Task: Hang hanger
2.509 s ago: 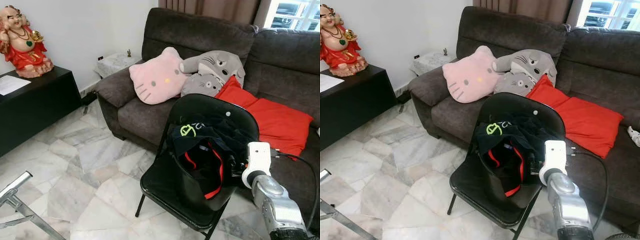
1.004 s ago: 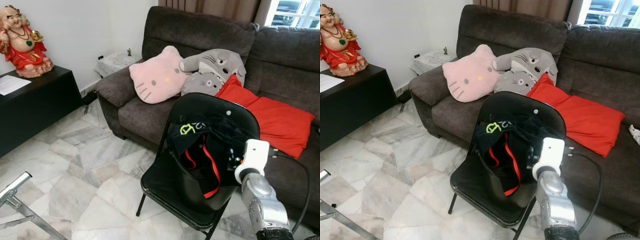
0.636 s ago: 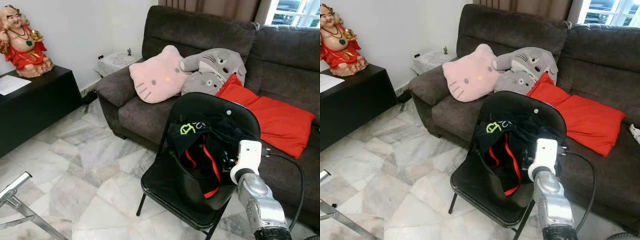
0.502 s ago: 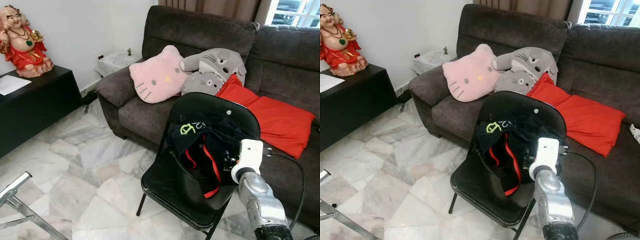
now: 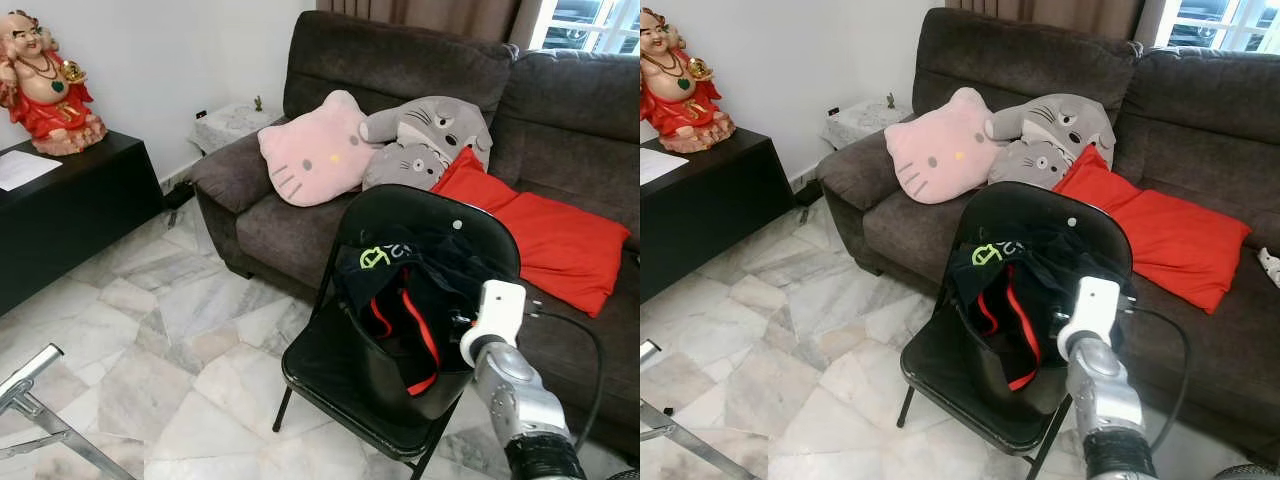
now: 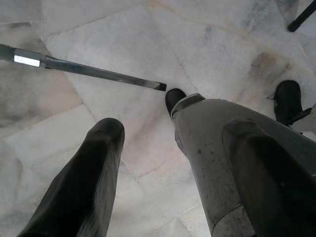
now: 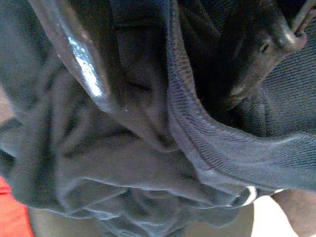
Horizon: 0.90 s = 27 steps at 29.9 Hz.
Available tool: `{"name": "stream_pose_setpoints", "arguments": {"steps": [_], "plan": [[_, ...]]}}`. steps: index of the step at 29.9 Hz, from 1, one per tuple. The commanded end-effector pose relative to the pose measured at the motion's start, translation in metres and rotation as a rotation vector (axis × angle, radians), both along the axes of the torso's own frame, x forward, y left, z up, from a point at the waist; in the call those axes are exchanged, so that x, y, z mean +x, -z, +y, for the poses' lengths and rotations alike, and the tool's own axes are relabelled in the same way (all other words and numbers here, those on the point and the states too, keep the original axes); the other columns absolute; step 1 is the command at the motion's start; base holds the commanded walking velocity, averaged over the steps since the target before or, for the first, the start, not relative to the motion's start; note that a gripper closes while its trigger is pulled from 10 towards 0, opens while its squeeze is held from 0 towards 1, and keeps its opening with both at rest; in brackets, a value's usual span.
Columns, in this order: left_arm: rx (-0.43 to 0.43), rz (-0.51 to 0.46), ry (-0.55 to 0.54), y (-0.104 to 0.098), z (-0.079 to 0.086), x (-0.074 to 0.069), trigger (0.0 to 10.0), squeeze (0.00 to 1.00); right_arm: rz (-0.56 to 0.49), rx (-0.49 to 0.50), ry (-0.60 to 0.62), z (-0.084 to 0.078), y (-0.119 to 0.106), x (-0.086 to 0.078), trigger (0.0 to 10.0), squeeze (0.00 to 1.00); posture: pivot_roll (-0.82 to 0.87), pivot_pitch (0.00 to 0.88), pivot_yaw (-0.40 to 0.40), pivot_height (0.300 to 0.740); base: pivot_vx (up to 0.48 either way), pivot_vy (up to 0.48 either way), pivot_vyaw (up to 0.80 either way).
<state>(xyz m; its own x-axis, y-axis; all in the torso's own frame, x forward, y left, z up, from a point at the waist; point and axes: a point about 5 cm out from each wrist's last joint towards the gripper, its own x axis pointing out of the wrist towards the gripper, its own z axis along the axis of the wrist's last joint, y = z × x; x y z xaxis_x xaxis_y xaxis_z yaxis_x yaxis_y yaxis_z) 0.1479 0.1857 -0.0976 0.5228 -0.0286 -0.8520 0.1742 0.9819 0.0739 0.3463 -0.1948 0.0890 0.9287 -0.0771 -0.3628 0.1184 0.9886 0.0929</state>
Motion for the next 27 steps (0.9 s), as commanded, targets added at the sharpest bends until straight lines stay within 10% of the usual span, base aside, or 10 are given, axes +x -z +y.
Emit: {"name": "stream_pose_setpoints", "arguments": {"steps": [1, 5, 6, 8, 27], "plan": [[0.008, 0.06, 0.013, 0.0053, 0.0016, -0.0137, 10.0, 0.0, -0.014, -0.001, -0.02, 0.005, -0.0036, 0.0038, 10.0, 0.0, -0.05, 0.028, 0.05, 0.74, 0.0, 0.0, 0.0], [0.008, 0.059, 0.012, 0.0052, 0.0017, -0.0133, 10.0, 0.0, -0.023, -0.009, -0.027, 0.0055, -0.0054, 0.0063, 10.0, 0.0, -0.05, 0.026, 0.052, 0.74, 0.0, 0.0, 0.0], [0.008, 0.059, 0.013, 0.0052, 0.0018, -0.0133, 10.0, 0.0, -0.024, -0.009, -0.028, 0.0055, -0.0051, 0.0067, 8.4, 0.0, -0.05, 0.026, 0.052, 0.74, 0.0, 0.0, 0.0], [0.008, 0.059, 0.013, 0.0051, 0.0017, -0.0132, 10.0, 0.0, -0.025, -0.01, -0.025, 0.0051, -0.0047, 0.0069, 0.0, 0.0, -0.05, 0.026, 0.051, 0.74, 0.0, 0.0, 0.0], [0.006, 0.065, 0.019, 0.0054, 0.0015, -0.0139, 10.0, 0.0, -0.014, -0.016, -0.033, 0.0077, 0.0021, 0.0062, 0.0, 0.0, -0.04, 0.017, 0.049, 0.74, 0.0, 0.0, 0.0]]}}
